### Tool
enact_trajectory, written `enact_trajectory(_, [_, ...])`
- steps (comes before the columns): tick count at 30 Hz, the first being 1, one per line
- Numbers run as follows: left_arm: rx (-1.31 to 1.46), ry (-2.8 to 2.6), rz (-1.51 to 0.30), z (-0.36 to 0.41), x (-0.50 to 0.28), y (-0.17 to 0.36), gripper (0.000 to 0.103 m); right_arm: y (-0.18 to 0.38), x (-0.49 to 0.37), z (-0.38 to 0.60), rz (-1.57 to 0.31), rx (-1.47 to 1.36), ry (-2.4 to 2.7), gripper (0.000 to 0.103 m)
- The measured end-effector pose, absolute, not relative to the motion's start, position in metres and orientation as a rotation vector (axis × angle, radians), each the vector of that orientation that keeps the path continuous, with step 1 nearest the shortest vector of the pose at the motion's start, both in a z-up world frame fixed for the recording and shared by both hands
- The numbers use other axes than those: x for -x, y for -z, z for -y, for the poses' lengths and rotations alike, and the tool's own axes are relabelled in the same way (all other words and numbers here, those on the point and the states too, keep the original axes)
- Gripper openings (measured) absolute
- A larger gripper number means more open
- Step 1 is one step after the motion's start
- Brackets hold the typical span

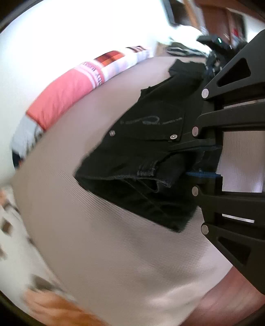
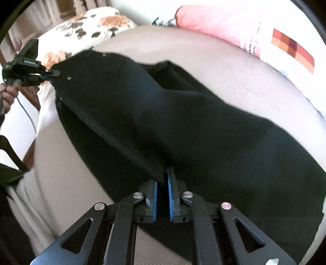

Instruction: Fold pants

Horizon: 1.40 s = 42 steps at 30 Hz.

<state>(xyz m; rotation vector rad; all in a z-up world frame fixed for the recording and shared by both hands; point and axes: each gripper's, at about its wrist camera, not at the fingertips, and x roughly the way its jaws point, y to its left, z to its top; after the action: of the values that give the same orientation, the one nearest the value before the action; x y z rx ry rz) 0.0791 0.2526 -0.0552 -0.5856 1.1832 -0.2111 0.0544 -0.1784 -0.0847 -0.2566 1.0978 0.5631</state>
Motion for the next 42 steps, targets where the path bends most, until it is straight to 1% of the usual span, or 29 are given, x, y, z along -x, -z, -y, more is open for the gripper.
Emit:
enact_trajectory(2, [0.503, 0.244, -1.163, -0.251, -0.082, 0.05, 0.016, 0.075, -0.045, 0.176, -1.092, 0.268, -0.585, 0.008])
enact_trajectory(4, [0.415, 0.263, -1.17, -0.248, -0.084, 0.055, 0.016, 0.078, -0.037, 0.171, -1.104, 0.282, -0.609, 0.008])
enact_trajectory(7, [0.297, 0.254, -1.24, -0.249, -0.083, 0.081, 0.017, 0.097, -0.028, 0.159, -1.168, 0.287, -0.639, 0.008])
enact_trajectory(10, [0.302, 0.245, -1.234, -0.253, -0.078, 0.09, 0.019, 0.113, -0.023, 0.15, -1.192, 0.314, -0.63, 0.008])
enact_trajectory(11, [0.29, 0.234, -1.226, -0.252, -0.077, 0.09, 0.022, 0.115, -0.024, 0.151, -1.193, 0.306, -0.626, 0.008])
enact_trajectory(15, [0.185, 0.183, -1.2, -0.24, -0.071, 0.089, 0.03, 0.115, -0.031, 0.153, -1.204, 0.276, -0.608, 0.008])
enact_trajectory(16, [0.153, 0.159, -1.197, -0.237, -0.069, 0.087, 0.035, 0.115, -0.031, 0.153, -1.203, 0.274, -0.599, 0.011])
enact_trajectory(18, [0.116, 0.124, -1.184, -0.236, -0.067, 0.082, 0.05, 0.114, -0.031, 0.152, -1.203, 0.275, -0.582, 0.015])
enact_trajectory(19, [0.08, 0.086, -1.177, -0.238, -0.064, 0.078, 0.063, 0.112, -0.031, 0.154, -1.197, 0.274, -0.575, 0.019])
enact_trajectory(20, [0.068, 0.078, -1.167, -0.238, -0.061, 0.074, 0.065, 0.111, -0.031, 0.154, -1.193, 0.273, -0.569, 0.021])
enact_trajectory(22, [0.037, 0.036, -1.14, -0.244, -0.053, 0.065, 0.065, 0.107, -0.029, 0.16, -1.177, 0.277, -0.545, 0.027])
enact_trajectory(25, [-0.032, 0.036, -1.03, -0.236, -0.033, 0.038, 0.065, 0.103, -0.027, 0.172, -1.156, 0.263, -0.517, 0.03])
enact_trajectory(28, [-0.103, 0.139, -0.96, -0.198, -0.025, 0.019, 0.065, 0.1, -0.03, 0.179, -1.141, 0.216, -0.494, 0.031])
enact_trajectory(30, [-0.155, 0.277, -0.932, -0.159, -0.019, 0.014, 0.065, 0.099, -0.033, 0.181, -1.134, 0.186, -0.479, 0.031])
enact_trajectory(33, [-0.221, 0.47, -0.93, -0.101, -0.014, 0.018, 0.065, 0.097, -0.039, 0.179, -1.125, 0.177, -0.468, 0.031])
enact_trajectory(38, [-0.298, 0.716, -0.97, -0.006, -0.017, 0.046, 0.065, 0.096, -0.043, 0.182, -1.128, 0.13, -0.469, 0.031])
enact_trajectory(40, [-0.339, 0.768, -0.974, 0.02, -0.016, 0.055, 0.065, 0.096, -0.043, 0.183, -1.125, 0.124, -0.472, 0.031])
enact_trajectory(42, [-0.382, 0.797, -0.974, 0.046, -0.018, 0.067, 0.063, 0.095, -0.042, 0.183, -1.124, 0.119, -0.477, 0.031])
